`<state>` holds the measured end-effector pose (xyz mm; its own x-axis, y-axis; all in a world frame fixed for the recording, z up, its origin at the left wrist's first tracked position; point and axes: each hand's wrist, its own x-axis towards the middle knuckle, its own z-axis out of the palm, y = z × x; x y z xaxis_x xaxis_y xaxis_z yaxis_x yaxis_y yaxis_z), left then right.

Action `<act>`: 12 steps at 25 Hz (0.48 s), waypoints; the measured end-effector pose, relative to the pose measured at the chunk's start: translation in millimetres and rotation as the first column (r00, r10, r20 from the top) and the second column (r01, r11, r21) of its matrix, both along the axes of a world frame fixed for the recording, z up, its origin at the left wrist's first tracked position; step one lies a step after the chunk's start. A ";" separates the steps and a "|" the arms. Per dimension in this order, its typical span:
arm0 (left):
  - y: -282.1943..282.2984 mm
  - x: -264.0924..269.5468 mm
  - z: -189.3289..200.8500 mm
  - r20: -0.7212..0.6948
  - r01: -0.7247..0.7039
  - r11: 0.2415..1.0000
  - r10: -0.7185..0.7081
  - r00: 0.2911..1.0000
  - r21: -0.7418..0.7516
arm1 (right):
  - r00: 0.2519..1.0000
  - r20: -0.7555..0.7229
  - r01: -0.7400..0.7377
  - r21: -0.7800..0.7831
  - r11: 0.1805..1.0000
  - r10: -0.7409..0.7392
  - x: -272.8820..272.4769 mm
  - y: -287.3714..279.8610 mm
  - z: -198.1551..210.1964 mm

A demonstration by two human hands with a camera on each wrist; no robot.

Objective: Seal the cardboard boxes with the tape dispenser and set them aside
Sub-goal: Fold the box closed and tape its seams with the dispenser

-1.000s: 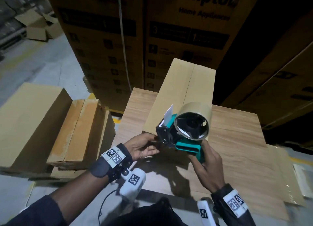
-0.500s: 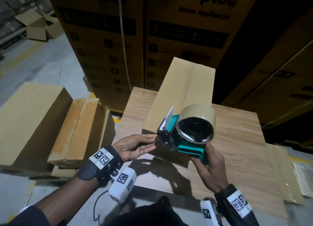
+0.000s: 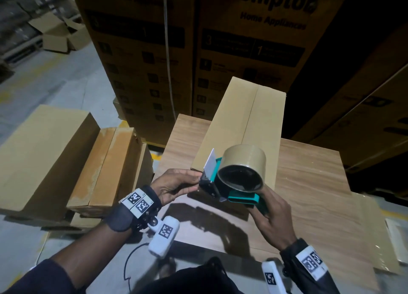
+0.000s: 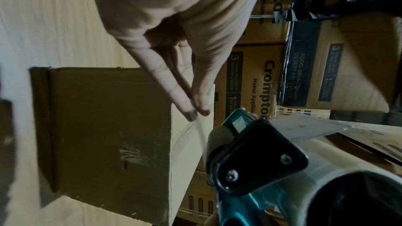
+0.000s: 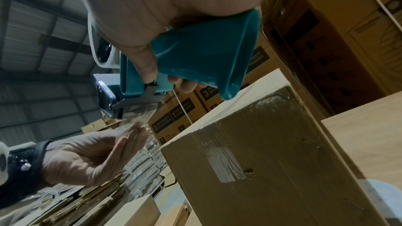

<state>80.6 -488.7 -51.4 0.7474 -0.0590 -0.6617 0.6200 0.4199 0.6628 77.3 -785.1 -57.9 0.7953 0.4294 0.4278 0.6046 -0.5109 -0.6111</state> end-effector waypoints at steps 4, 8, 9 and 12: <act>5.8 5.3 -10.5 0.018 0.011 0.997 -0.013 1.000 0.077 | 1.000 -0.019 -0.013 -0.034 0.999 0.012 1.0 1.7 -1.8; 14.0 17.7 -5.1 0.032 0.014 0.988 -0.019 0.999 0.151 | 0.999 -0.043 -0.028 -0.161 0.987 0.022 4.3 -4.9 -2.1; 23.3 21.4 -4.5 0.041 -0.025 0.989 0.019 0.999 0.145 | 0.999 -0.040 -0.006 -0.183 0.983 -0.001 7.1 -13.4 0.1; 60.8 29.0 -7.0 0.073 -0.091 0.980 0.079 0.994 0.178 | 0.998 -0.002 0.057 -0.252 0.966 -0.059 13.1 -52.1 13.7</act>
